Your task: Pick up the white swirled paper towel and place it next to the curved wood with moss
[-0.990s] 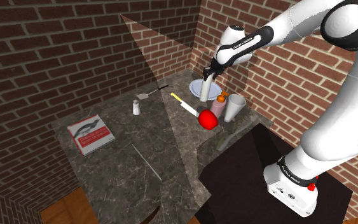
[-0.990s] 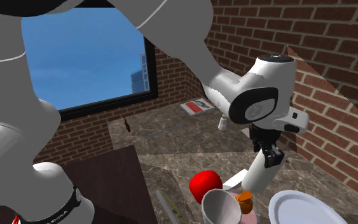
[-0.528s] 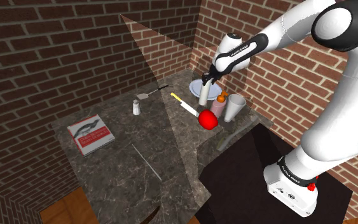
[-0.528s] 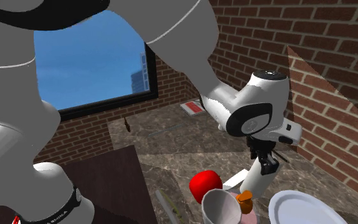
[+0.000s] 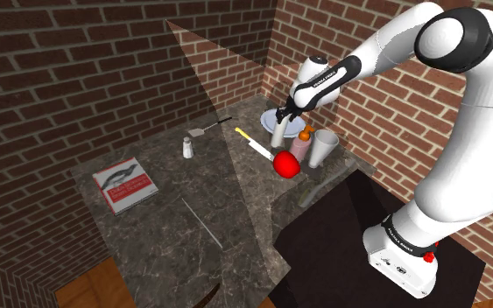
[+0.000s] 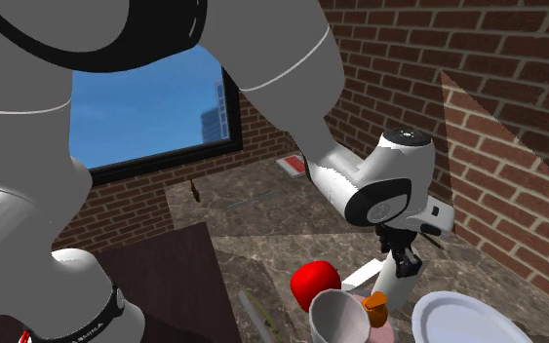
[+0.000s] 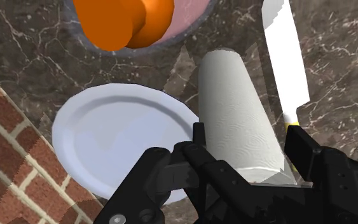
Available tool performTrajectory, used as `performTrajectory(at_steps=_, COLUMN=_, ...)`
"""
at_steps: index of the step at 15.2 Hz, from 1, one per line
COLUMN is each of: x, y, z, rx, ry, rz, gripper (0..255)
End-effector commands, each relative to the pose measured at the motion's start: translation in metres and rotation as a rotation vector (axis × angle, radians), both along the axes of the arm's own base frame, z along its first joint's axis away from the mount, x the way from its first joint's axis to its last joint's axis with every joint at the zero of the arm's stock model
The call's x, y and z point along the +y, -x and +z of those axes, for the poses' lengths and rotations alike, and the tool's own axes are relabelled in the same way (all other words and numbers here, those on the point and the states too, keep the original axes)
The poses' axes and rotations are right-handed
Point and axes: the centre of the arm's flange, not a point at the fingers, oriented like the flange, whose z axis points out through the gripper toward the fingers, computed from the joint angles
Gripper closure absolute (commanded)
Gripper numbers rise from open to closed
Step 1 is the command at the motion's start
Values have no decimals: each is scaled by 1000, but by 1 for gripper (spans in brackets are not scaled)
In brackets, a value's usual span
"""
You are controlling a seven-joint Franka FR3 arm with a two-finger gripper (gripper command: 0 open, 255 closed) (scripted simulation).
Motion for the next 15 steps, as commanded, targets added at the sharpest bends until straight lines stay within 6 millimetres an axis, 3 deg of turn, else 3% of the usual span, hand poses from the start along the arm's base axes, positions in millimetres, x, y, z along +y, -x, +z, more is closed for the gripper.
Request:
performTrajectory(at_steps=1, x=0, y=0, z=-1, rx=-1, ry=0, rz=0, gripper=255)
performTrajectory(at_steps=5, x=0, y=0, z=-1, rx=-1, ry=0, rz=0, gripper=255)
performTrajectory(at_steps=6, x=0, y=0, z=-1, rx=-1, ry=0, rz=0, gripper=0)
performTrajectory(at_steps=11, x=0, y=0, z=-1, rx=-1, ry=0, rz=0, gripper=0)
performTrajectory(at_steps=15, x=3, y=11, z=48, rx=-1, ry=0, rz=0, gripper=0)
